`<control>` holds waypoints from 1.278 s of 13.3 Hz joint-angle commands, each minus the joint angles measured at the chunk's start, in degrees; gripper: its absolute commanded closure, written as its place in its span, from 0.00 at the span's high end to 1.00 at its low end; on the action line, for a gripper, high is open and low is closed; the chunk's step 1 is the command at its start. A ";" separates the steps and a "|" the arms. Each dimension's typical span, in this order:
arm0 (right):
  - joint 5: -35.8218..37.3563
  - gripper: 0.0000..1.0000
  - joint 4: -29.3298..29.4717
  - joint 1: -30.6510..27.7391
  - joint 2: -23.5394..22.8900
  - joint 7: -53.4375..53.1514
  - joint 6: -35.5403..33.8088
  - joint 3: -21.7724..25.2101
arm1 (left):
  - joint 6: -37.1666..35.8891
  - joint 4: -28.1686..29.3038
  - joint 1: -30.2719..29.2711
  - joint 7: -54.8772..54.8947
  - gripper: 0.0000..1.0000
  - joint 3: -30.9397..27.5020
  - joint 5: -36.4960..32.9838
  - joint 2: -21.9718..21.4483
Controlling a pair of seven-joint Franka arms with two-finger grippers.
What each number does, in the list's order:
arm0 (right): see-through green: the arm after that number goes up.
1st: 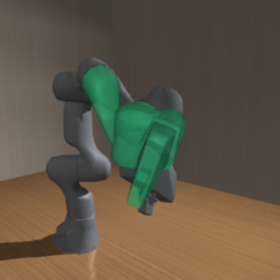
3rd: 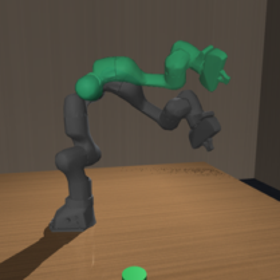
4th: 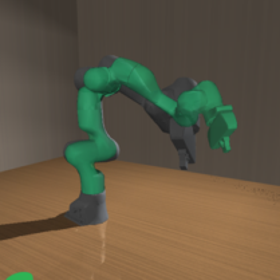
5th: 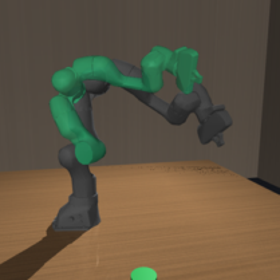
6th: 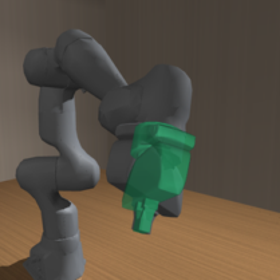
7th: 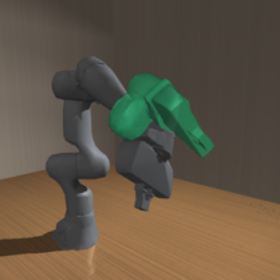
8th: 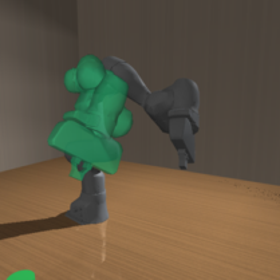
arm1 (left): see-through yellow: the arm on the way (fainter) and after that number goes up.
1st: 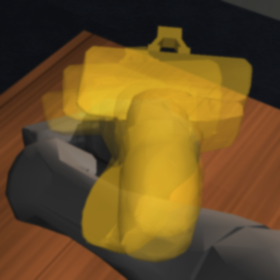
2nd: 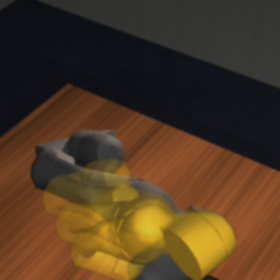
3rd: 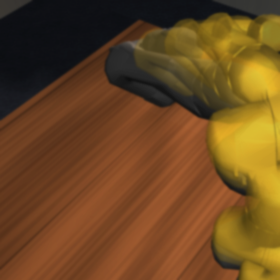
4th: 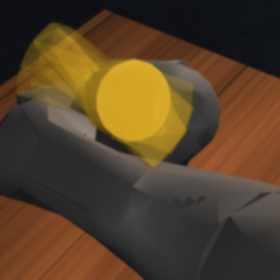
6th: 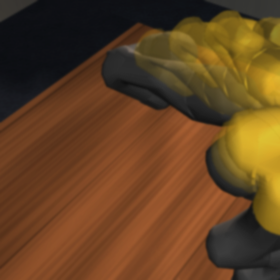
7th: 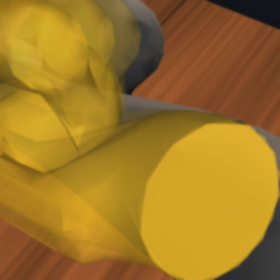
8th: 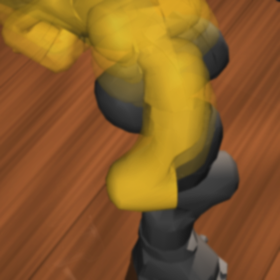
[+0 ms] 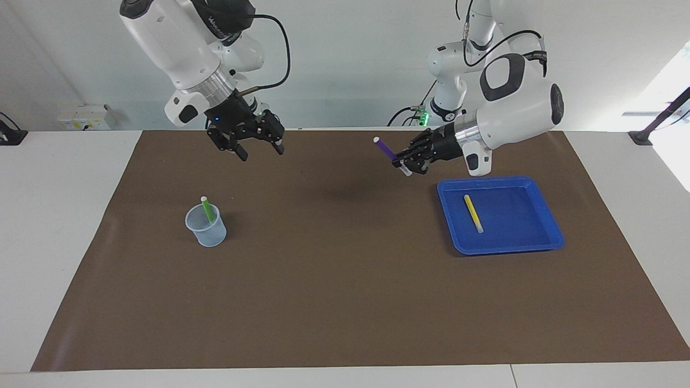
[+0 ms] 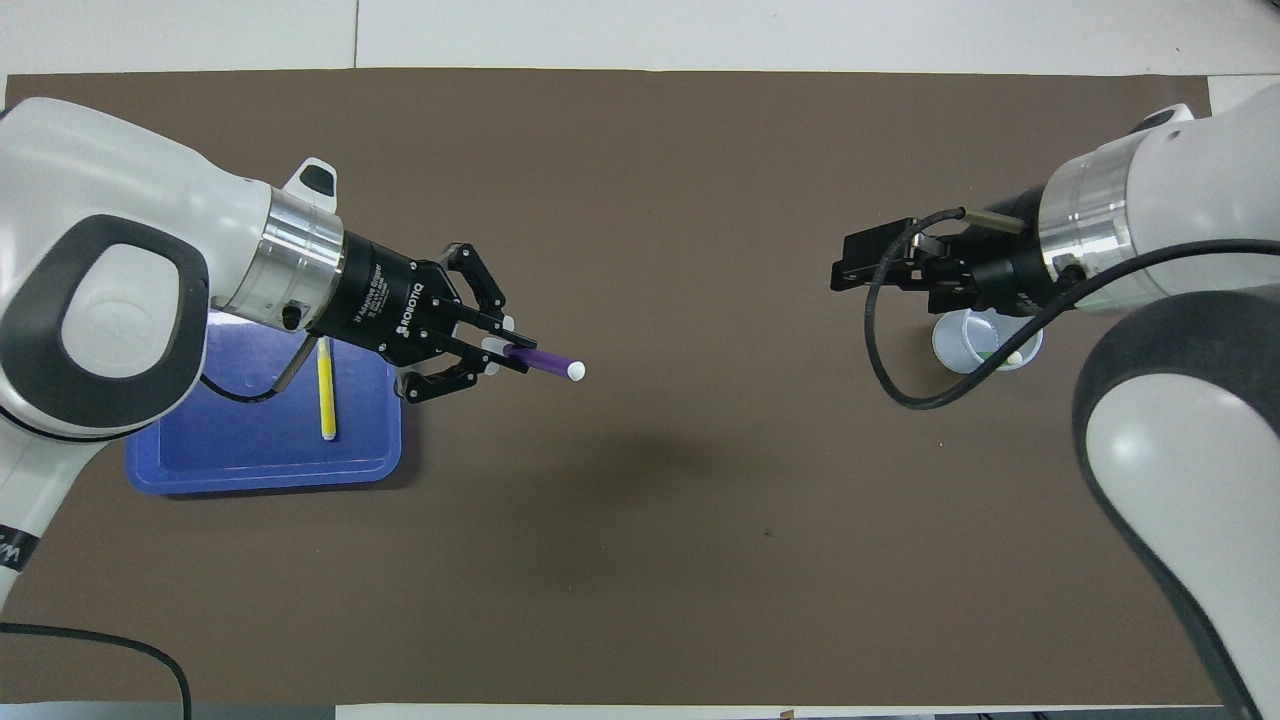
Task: Transfer and insert pens with both arms
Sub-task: 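Lift the purple pen with the left gripper toward the right gripper, then grasp the purple pen with the right gripper and open the left gripper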
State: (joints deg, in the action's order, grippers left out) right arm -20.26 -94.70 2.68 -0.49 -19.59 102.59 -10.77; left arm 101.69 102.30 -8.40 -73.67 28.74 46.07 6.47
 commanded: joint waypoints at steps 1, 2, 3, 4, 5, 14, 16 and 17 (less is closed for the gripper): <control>-4.77 1.00 -0.75 -0.57 0.14 -3.43 2.26 -2.15 | 6.48 7.19 2.67 -3.49 0.00 -0.35 7.25 -4.88; -5.66 1.00 -0.75 -0.40 0.14 -3.87 3.57 -2.50 | 9.64 8.43 4.78 -6.55 0.00 -0.35 7.71 -5.50; -5.76 1.00 -0.75 1.08 0.14 -5.71 4.28 -3.11 | 13.58 9.22 6.80 -9.88 0.00 -0.35 7.80 -5.68; -5.76 1.00 -0.75 1.97 -0.12 -8.16 4.81 -3.11 | 16.93 9.75 8.82 -12.79 0.00 -0.35 7.89 -5.68; -5.76 1.00 -0.83 2.67 -0.30 -8.88 6.46 -3.20 | 19.40 10.28 9.80 -13.86 0.00 -0.26 9.37 -5.68; -5.84 1.00 -5.84 6.98 -0.38 -8.98 12.01 -3.29 | 28.38 14.77 10.69 -15.28 0.00 -0.26 21.86 -7.70; -5.84 1.00 -6.11 7.07 -0.39 -9.06 12.19 -3.20 | 29.62 14.85 11.48 -15.37 0.00 -0.26 22.82 -7.70; -5.76 1.00 -6.11 7.16 -0.39 -8.98 12.19 -3.29 | 29.79 14.94 11.48 -15.37 0.00 -0.26 23.27 -7.79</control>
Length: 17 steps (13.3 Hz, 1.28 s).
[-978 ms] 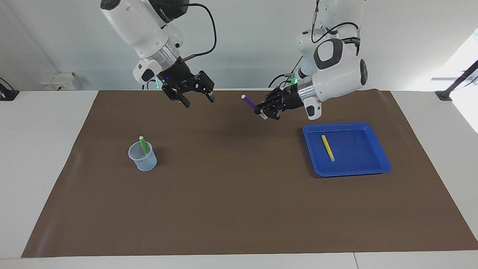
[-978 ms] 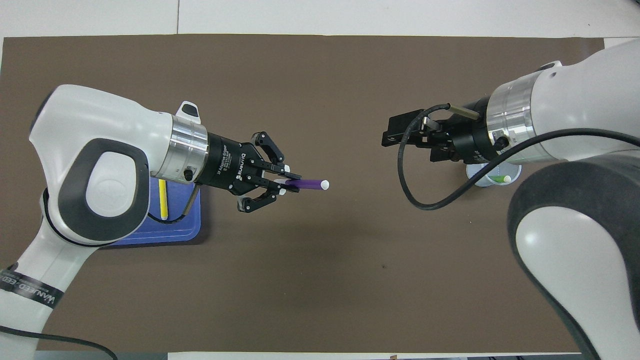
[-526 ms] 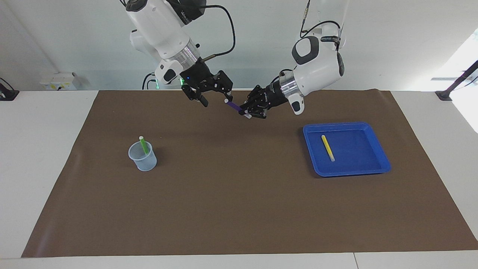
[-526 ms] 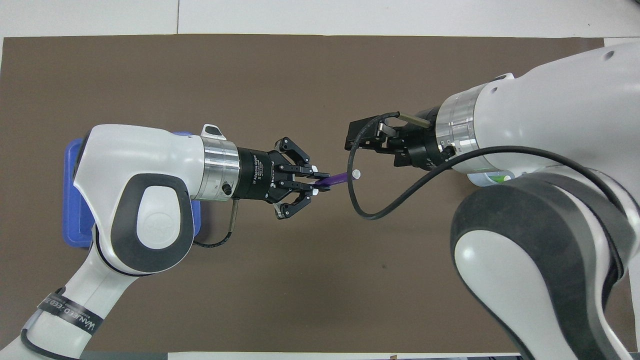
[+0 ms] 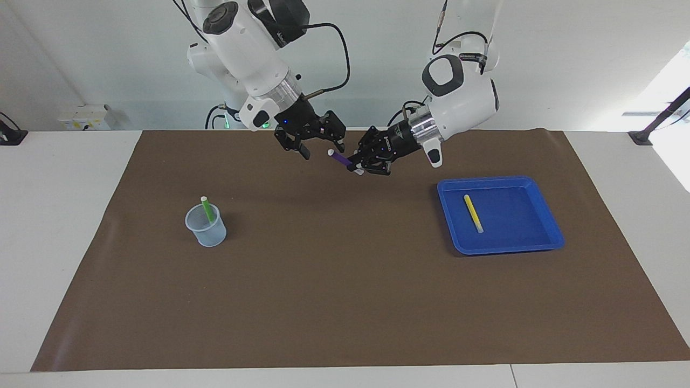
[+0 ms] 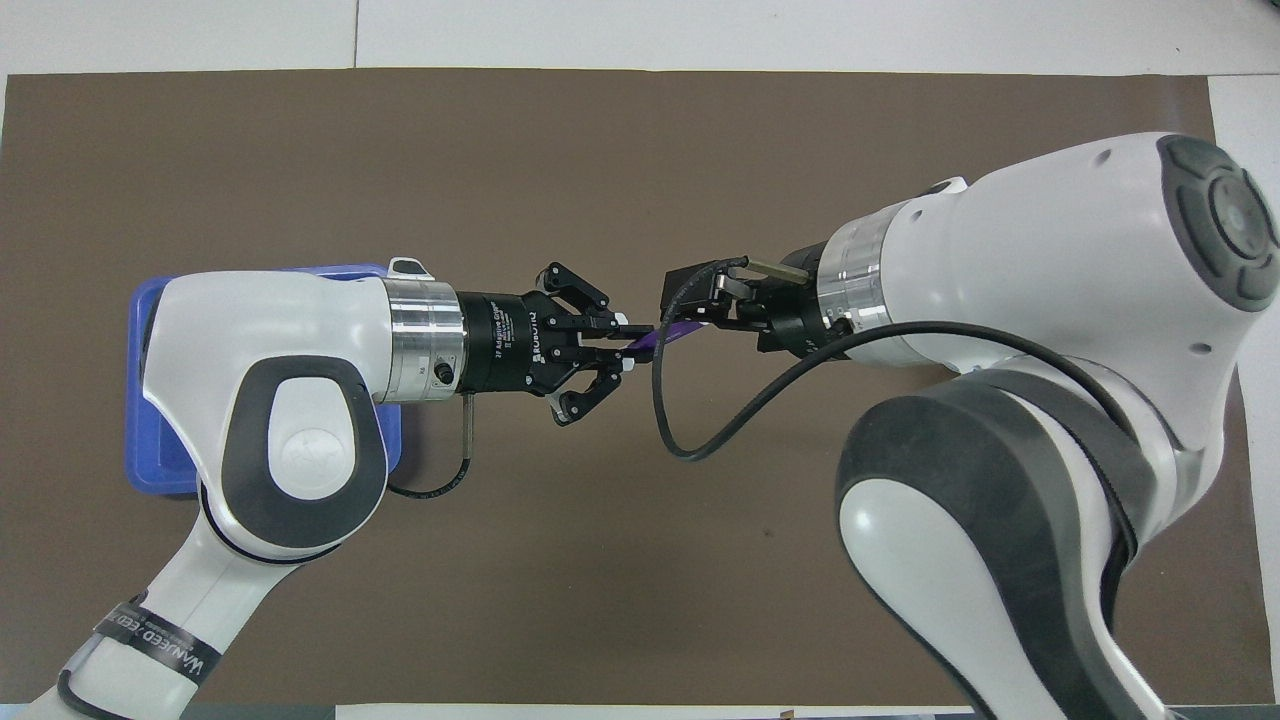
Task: Transfer and insert pens with both arms
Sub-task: 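Grasp the purple pen with the right gripper and open the left gripper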
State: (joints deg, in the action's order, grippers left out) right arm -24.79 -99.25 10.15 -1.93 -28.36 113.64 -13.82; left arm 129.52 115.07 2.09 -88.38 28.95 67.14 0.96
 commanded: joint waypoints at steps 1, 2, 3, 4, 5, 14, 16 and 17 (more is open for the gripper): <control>-1.22 1.00 -1.74 -0.31 1.14 -0.03 1.50 -0.24 | 2.05 2.17 0.99 -0.66 0.00 -0.48 2.47 -2.71; -1.22 1.00 -1.82 -0.31 0.70 0.32 2.63 -0.24 | 2.05 2.26 0.99 -0.66 0.00 -0.48 2.56 -2.97; -1.22 1.00 -2.09 -0.05 0.61 0.15 3.69 -0.24 | 2.83 2.52 0.99 -0.66 0.00 -0.48 2.56 -2.98; -1.22 0.99 -2.18 0.65 0.61 0.15 3.78 -0.24 | 3.19 2.70 0.99 -0.66 0.00 -0.48 2.56 -2.98; -1.22 0.99 -2.18 0.75 0.61 -0.03 3.96 -0.24 | 3.19 2.70 1.07 -0.66 0.00 -0.48 2.65 -2.98; -0.52 0.00 -1.91 2.33 0.44 0.06 7.03 -0.24 | 4.25 2.70 1.51 -0.66 0.00 -0.48 3.35 -2.98; -0.43 0.00 -1.91 2.42 0.44 0.32 7.04 -0.24 | 4.25 2.70 1.51 -0.66 0.00 -0.48 3.35 -2.98; -0.35 0.00 -1.91 2.42 0.35 0.32 7.04 -0.24 | 4.25 2.70 1.86 -0.66 0.00 -0.48 3.35 -2.98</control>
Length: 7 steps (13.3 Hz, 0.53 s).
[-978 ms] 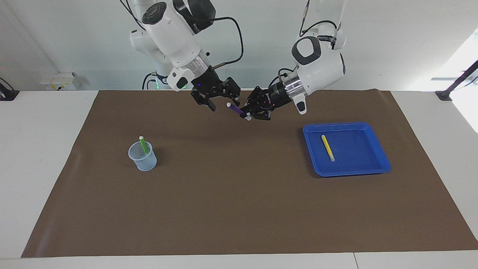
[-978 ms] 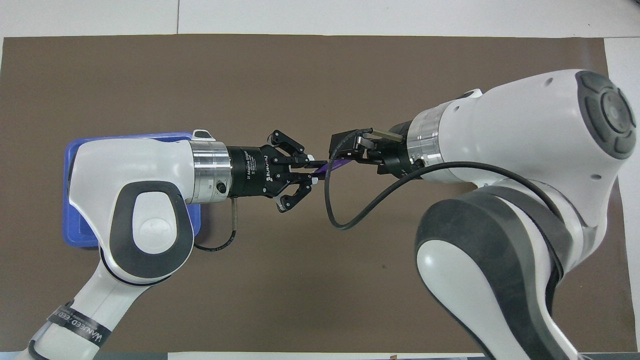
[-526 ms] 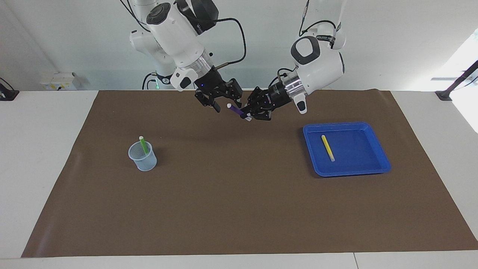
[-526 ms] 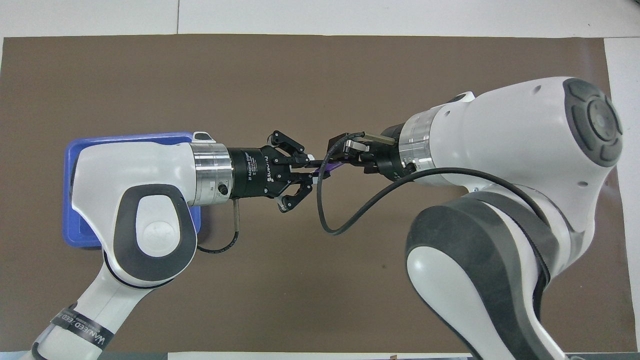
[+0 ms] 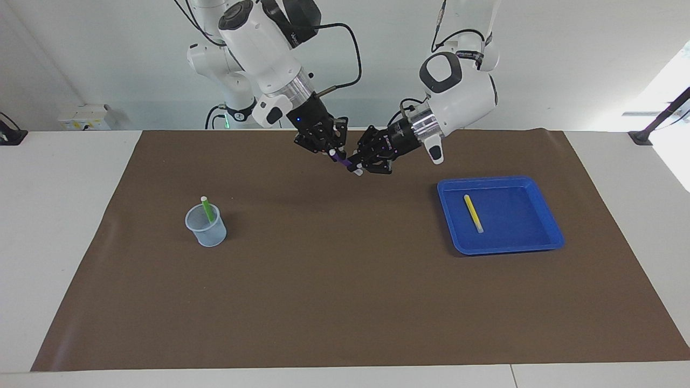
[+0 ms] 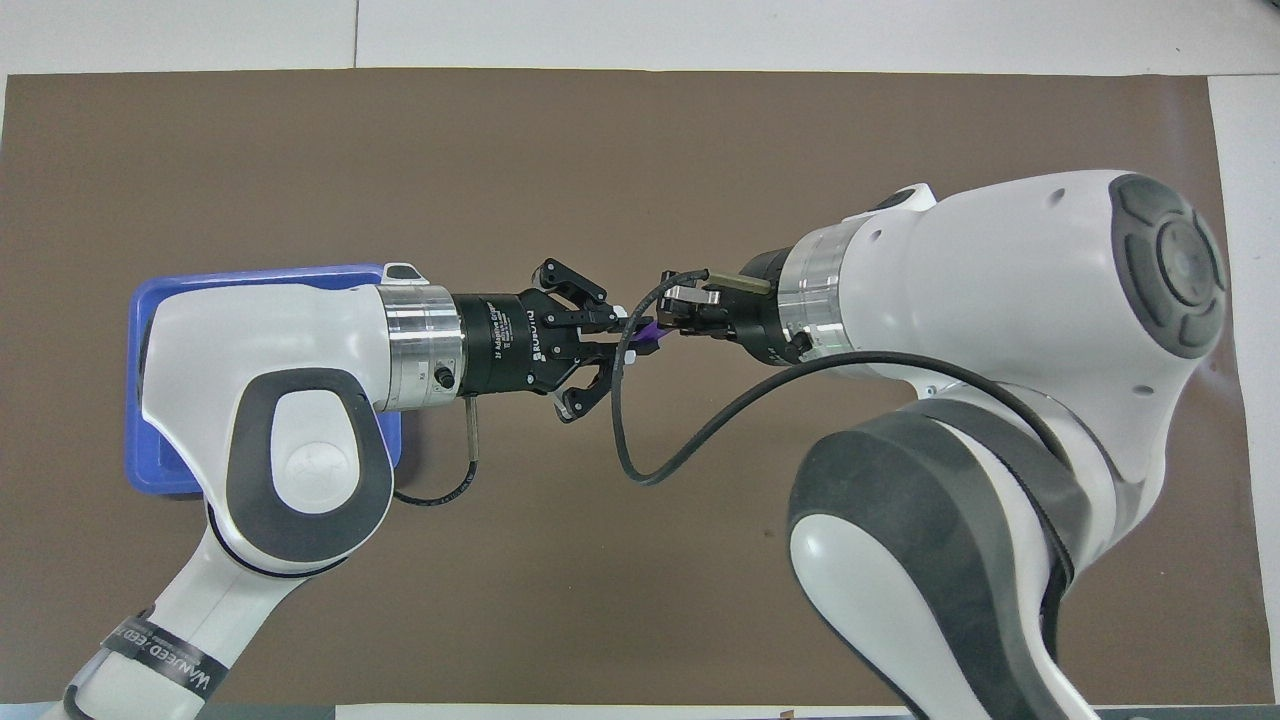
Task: Transfer and insert pens with both arms
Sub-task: 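Grasp the purple pen with the right gripper and open the left gripper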
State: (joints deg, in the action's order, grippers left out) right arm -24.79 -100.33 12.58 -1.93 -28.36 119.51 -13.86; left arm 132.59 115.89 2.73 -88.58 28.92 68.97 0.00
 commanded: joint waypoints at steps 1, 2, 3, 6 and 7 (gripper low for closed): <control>-0.17 0.00 -0.83 -0.01 0.43 0.32 1.16 -0.11 | 1.18 1.88 1.22 -0.45 0.00 -0.44 1.52 -2.02; -0.08 0.00 -0.83 -0.01 0.43 0.41 1.08 -0.11 | 1.27 1.88 1.31 -0.19 0.00 -0.44 1.52 -2.02; 0.01 0.00 -0.83 -0.10 0.35 0.59 1.08 -0.11 | 2.57 1.80 1.40 -0.10 0.42 -0.44 1.52 -2.20; 2.98 0.00 -1.53 -1.15 0.52 2.60 0.38 0.06 | 5.84 3.02 3.16 -0.54 1.00 -0.53 1.52 -3.96; 4.30 0.00 -2.41 -2.55 0.78 4.00 0.29 0.07 | 5.84 3.03 3.16 -0.63 1.00 -0.53 1.52 -4.13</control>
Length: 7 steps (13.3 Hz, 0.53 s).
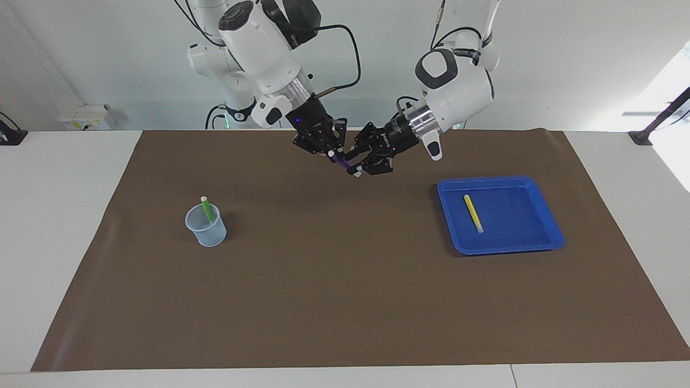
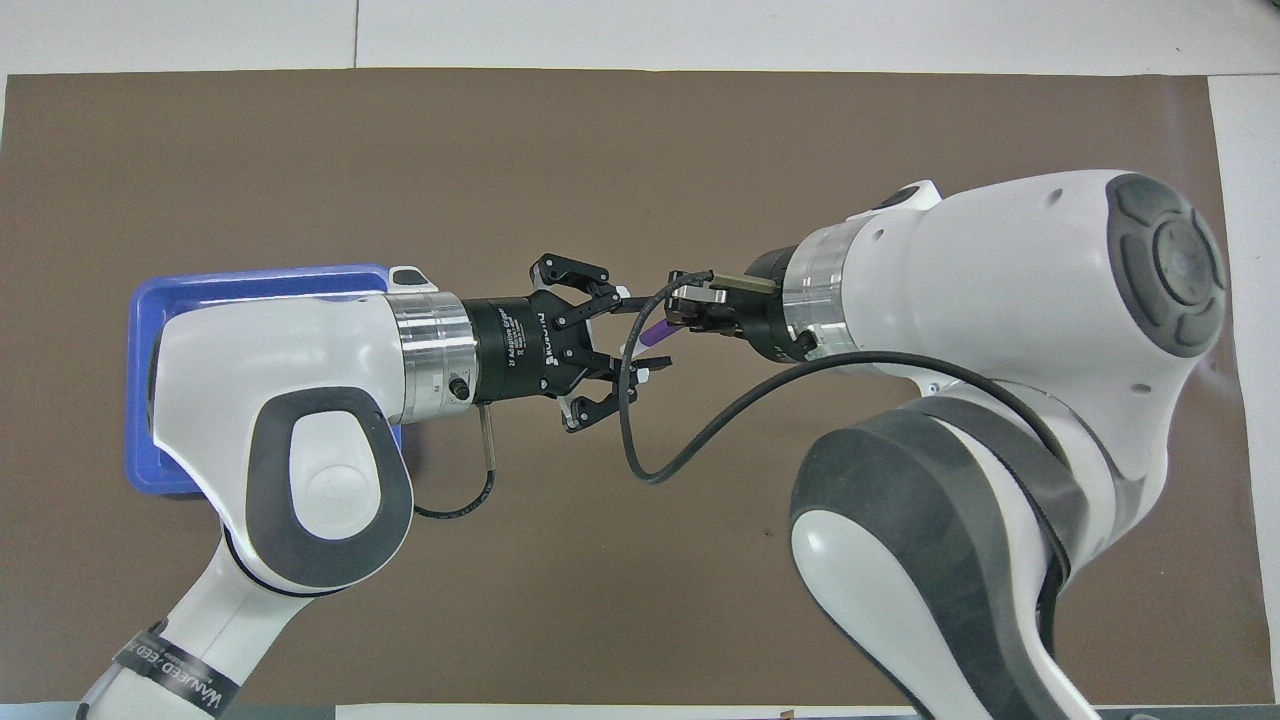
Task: Transfer and insert pens with both arms
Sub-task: 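Insert the purple pen into the cup while the left gripper withdraws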
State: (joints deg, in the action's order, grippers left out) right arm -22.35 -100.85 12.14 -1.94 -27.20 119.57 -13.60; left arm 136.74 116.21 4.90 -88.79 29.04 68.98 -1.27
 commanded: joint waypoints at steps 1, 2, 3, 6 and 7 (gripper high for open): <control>4.05 0.00 -2.59 -3.51 1.15 5.99 -0.30 -0.11 | 1.69 2.70 0.81 -0.59 1.00 -0.65 1.51 -2.86; 6.94 0.00 -3.03 -5.00 1.32 9.93 -0.74 -0.11 | 1.69 2.70 0.55 -0.68 1.00 -0.74 1.51 -2.95; 8.89 0.00 -3.91 -6.50 1.50 13.02 -0.92 -0.11 | 1.69 2.70 0.29 -0.68 1.00 -0.83 1.51 -2.95; 11.62 0.00 -7.94 -13.60 3.25 27.83 -1.01 -0.11 | 0.81 3.14 -2.16 -0.77 1.00 -1.18 0.55 -2.95; 11.72 0.00 -9.35 -16.59 3.61 34.69 -0.49 -0.11 | 0.02 3.49 -3.66 -0.77 1.00 -1.18 0.02 -3.03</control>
State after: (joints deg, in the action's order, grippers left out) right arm -11.61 -106.08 0.47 -1.12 -2.45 118.89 -13.06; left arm 137.56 117.48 3.66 -89.14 28.02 68.97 -2.27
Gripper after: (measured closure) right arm 0.819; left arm 0.000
